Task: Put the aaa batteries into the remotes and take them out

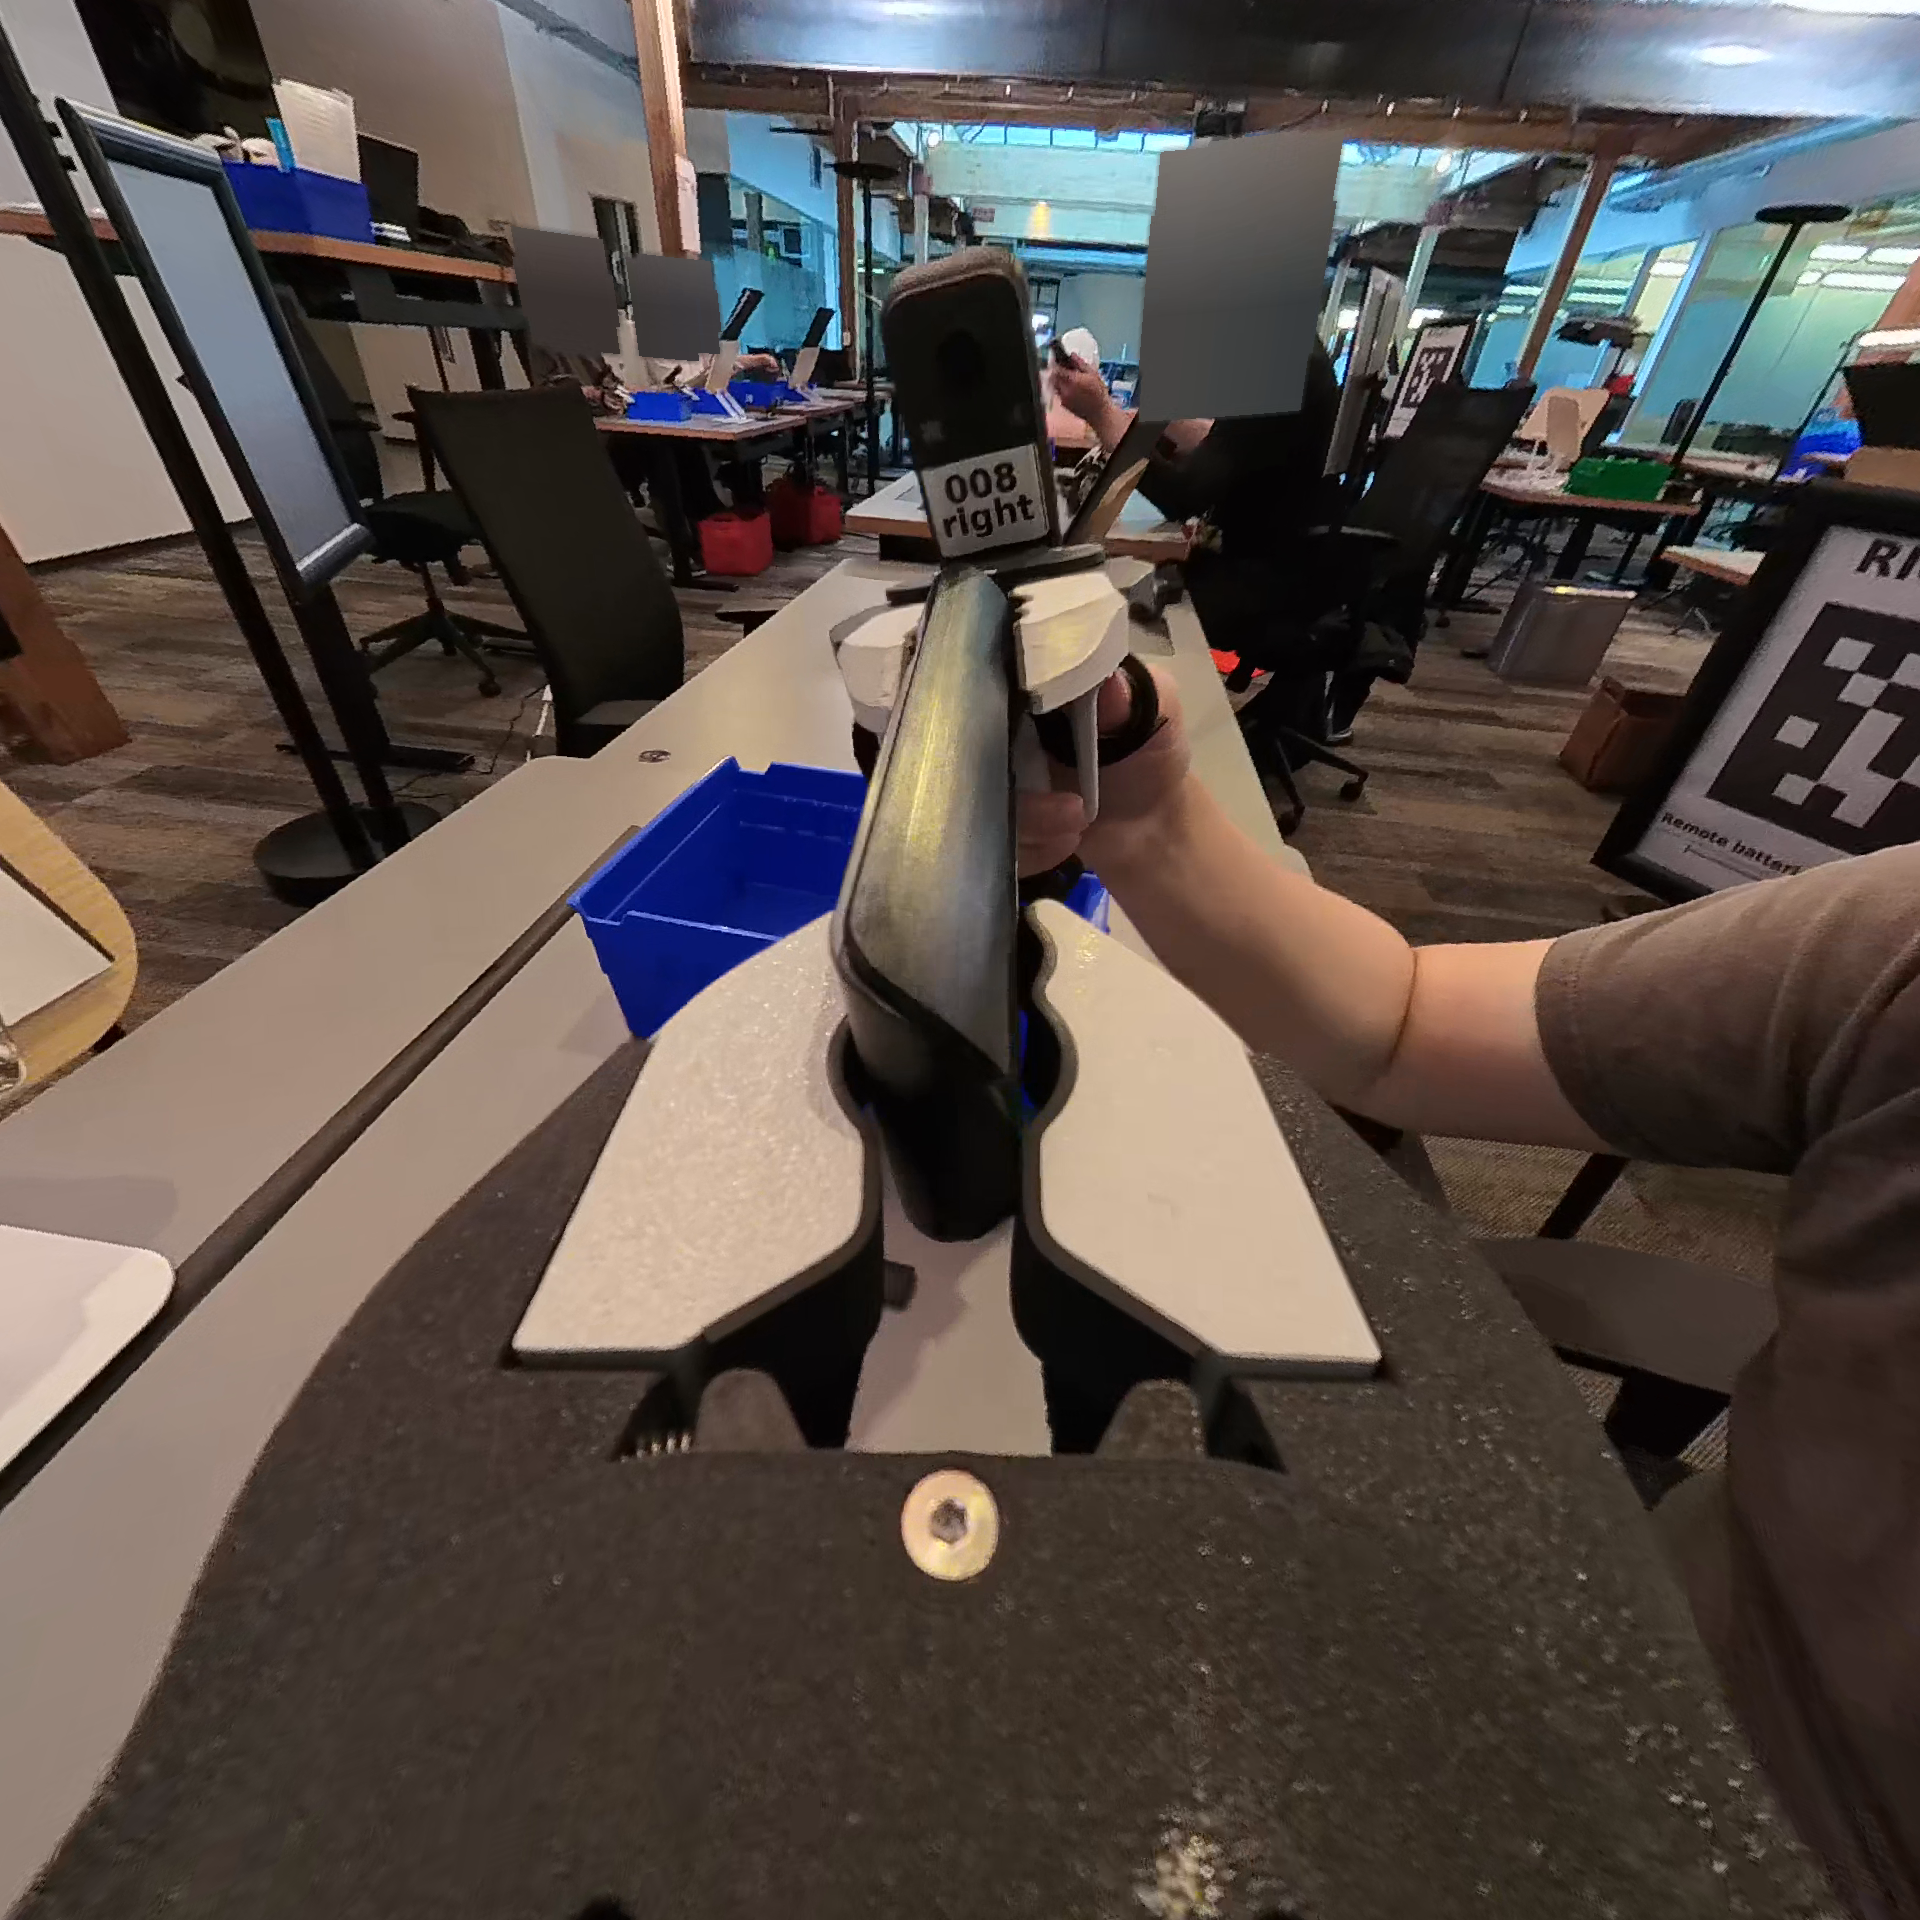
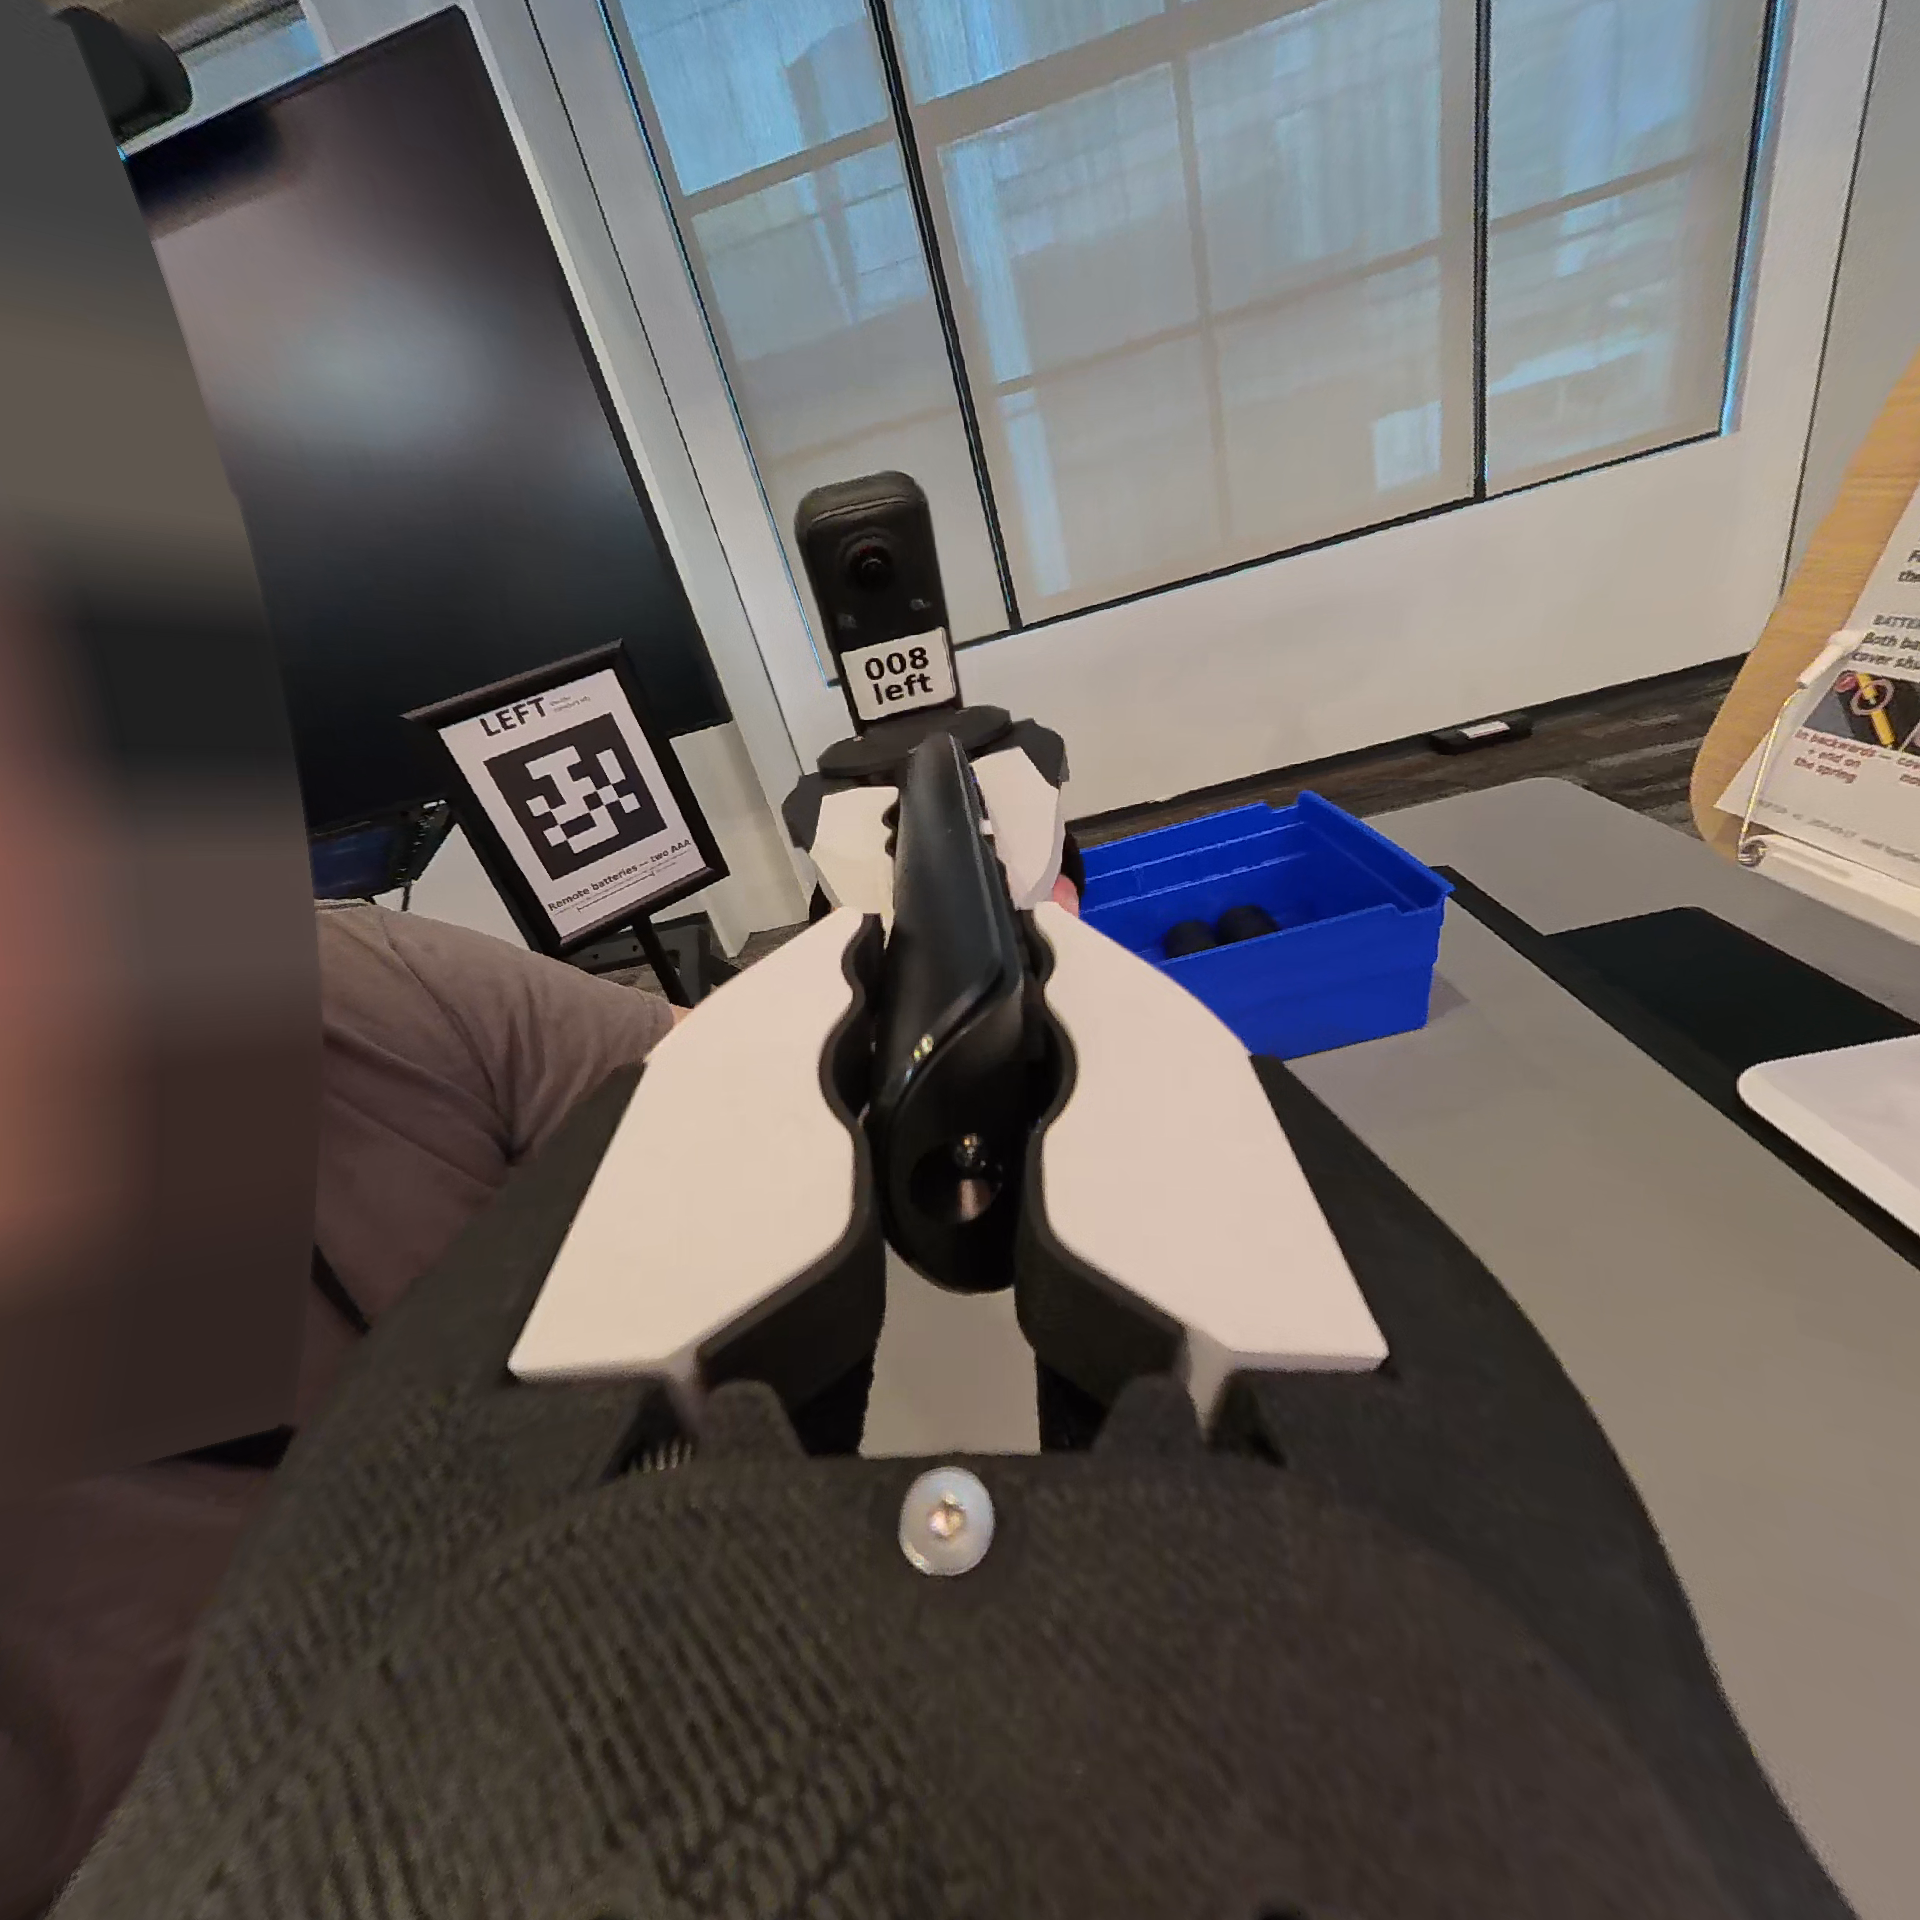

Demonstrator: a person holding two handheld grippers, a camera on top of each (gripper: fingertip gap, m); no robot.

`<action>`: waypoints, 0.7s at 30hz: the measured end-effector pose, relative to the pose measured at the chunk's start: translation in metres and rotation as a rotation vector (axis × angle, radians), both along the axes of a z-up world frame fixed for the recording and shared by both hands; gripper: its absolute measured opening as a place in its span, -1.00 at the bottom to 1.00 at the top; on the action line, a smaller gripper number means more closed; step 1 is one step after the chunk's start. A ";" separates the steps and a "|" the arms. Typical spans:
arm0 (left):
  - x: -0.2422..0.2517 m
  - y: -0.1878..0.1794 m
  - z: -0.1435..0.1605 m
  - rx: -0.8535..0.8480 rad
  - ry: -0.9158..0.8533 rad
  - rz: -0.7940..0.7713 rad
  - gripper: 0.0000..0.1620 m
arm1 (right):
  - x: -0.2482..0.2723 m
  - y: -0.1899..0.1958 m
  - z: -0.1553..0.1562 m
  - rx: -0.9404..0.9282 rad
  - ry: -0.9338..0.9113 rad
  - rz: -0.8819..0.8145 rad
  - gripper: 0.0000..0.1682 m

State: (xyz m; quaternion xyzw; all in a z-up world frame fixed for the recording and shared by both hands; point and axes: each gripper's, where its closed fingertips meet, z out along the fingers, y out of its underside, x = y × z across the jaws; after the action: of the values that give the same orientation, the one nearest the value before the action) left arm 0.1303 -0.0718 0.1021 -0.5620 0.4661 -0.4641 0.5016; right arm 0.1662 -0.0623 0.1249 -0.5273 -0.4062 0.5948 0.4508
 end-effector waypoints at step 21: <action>0.006 -0.002 -0.005 0.064 0.057 0.043 -0.73 | 0.006 0.000 0.007 -0.008 0.071 0.039 -0.67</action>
State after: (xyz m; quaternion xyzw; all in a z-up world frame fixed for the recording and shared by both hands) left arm 0.1364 -0.0741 0.0969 -0.5684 0.4830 -0.4217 0.5156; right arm 0.1725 -0.0622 0.1320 -0.4997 -0.3978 0.6232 0.4513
